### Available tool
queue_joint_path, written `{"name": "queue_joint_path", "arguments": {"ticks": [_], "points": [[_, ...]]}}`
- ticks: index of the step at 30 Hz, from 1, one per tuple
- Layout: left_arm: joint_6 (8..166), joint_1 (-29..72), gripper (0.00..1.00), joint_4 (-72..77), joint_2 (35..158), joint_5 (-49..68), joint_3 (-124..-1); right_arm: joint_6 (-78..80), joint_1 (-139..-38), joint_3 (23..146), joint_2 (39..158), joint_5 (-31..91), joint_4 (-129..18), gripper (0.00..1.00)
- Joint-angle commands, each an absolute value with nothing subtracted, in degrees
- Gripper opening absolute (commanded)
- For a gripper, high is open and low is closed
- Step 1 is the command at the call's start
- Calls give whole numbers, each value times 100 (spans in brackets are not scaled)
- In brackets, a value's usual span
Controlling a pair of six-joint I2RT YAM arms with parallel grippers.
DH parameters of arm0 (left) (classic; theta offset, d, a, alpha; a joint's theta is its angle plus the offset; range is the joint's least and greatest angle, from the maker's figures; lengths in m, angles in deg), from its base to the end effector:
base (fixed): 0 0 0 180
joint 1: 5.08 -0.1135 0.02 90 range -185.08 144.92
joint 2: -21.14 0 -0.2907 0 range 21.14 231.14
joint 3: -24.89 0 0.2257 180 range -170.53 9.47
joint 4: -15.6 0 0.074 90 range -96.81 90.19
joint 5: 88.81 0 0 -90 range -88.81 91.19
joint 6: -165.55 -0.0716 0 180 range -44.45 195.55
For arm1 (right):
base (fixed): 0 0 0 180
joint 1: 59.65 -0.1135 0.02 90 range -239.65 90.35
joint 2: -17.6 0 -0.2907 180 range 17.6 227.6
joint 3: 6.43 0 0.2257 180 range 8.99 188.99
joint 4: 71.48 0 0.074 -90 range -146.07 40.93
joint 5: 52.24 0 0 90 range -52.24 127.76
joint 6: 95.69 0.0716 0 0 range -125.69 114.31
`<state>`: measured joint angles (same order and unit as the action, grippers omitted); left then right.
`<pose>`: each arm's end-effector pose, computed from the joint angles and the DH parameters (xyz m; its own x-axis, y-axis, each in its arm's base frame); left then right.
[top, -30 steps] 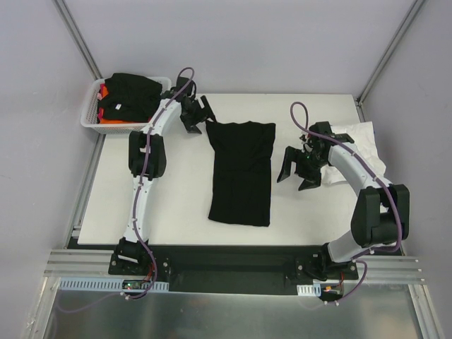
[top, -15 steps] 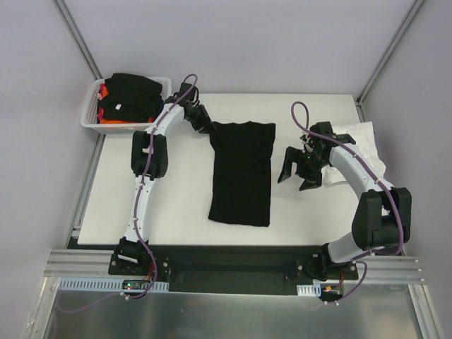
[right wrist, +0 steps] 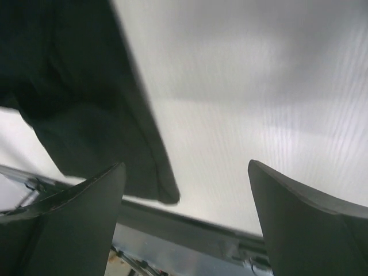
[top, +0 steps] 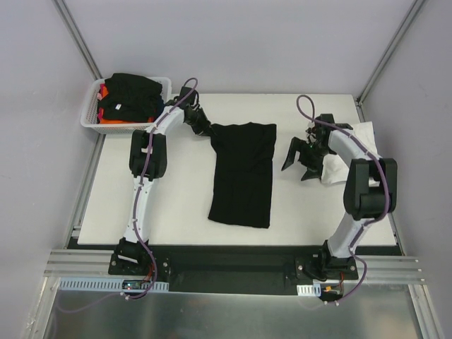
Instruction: Fold and stack the t-shirts
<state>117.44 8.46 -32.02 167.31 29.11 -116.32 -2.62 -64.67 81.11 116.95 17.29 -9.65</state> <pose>0.5461 -0.1660 0.1468 -0.8976 -0.3907 -0.2041 -0.1556 0.7141 -0.6826 0.3244 0.0536 0.2188 -0.9641 -0.0343 -0.2633 -0.1287 0.9278 0.3502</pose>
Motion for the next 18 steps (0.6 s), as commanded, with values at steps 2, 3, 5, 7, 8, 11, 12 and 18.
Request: {"name": "queue_joint_path", "arguments": {"ticks": [2,3,5,7,8,11,12,18], "points": [[11554,994,9,-3567,16502,2580,-11419,-191,-6150,9447,12883,1386,-1431,91],[11528,1012,9,-3567,16493,2562,-11410,-174,-6141,9651,13052,1368,-1458,91],[11484,1056,9,-3576,16493,2579,-11384,-104,-6114,10116,13542,1245,-1572,91],[11457,1082,10,-3567,16466,2597,-11331,-42,-6106,10320,13834,1105,-1799,91],[11457,1109,10,-3576,16431,2597,-11305,97,-6097,10408,14062,1035,-1914,91],[11405,1153,9,-3576,16361,2579,-11121,431,-6097,10646,14475,675,-2423,91],[11396,1162,9,-3567,16352,2580,-11094,555,-6097,10733,14573,491,-2582,91],[11317,1197,9,-3576,16326,2588,-10962,1539,-6079,11155,15266,23,-3830,91]]}}
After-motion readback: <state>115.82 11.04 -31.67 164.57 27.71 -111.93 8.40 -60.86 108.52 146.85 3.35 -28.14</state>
